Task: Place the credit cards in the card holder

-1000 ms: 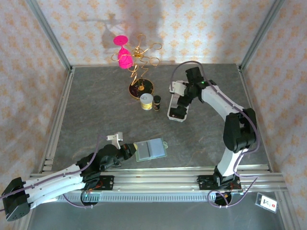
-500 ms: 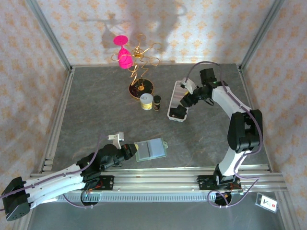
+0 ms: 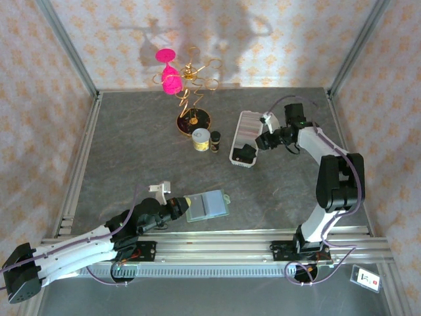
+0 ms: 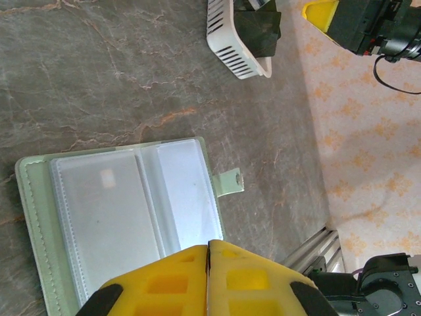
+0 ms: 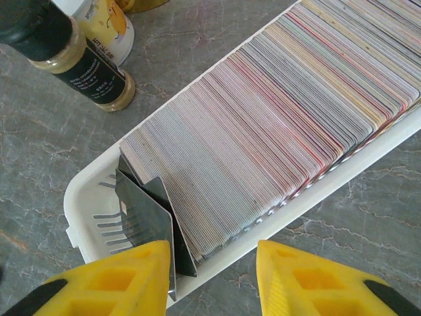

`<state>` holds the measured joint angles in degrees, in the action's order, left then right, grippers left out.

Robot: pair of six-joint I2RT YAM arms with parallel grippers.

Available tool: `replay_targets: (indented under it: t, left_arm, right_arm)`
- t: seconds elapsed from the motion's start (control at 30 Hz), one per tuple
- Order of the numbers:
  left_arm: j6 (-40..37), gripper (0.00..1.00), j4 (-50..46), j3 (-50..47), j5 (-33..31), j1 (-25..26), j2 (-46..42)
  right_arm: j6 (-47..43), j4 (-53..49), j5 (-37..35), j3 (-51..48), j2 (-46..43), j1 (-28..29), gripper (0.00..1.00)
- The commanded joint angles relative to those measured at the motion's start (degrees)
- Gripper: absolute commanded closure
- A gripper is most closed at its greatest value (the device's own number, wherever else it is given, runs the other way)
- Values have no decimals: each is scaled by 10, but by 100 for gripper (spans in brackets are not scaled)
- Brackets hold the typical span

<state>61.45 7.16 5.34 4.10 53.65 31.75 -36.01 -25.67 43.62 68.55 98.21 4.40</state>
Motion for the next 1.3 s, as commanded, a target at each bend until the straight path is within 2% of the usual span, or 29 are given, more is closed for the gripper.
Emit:
replay_targets:
  t: [0.0, 0.37, 0.97, 1.27]
  left_arm:
    - [-4, 91, 18, -5, 6, 4, -5]
    - [-7, 92, 27, -1, 10, 4, 5]
    - [-5, 92, 30, 0, 10, 4, 6]
    - [-1, 92, 30, -1, 9, 4, 3]
  right_arm:
    - [3, -20, 11, 12, 7, 2, 61]
    - [-20, -55, -15, 20, 35, 1, 63]
    - [-43, -82, 22, 31, 58, 1, 64]
    - [-58, -92, 38, 41, 71, 4, 69]
